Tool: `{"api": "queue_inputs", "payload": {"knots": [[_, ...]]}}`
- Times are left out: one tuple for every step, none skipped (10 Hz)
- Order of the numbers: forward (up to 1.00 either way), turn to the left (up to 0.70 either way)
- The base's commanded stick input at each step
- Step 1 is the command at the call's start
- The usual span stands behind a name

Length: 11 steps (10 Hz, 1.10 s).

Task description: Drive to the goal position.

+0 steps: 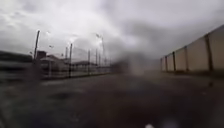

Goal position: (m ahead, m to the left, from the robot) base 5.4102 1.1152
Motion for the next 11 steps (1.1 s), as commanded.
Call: {"api": "queue_inputs", "payload": {"knots": [[0.5, 0.02], [0.5, 0.02], [0.5, 0.02], [0.5, 0.02], [0.5, 0.02], [0.5, 0.02], [0.5, 0.02], [0.5, 0.02], [0.5, 0.02], [0.5, 0.02], [0.5, -0.12]]}}
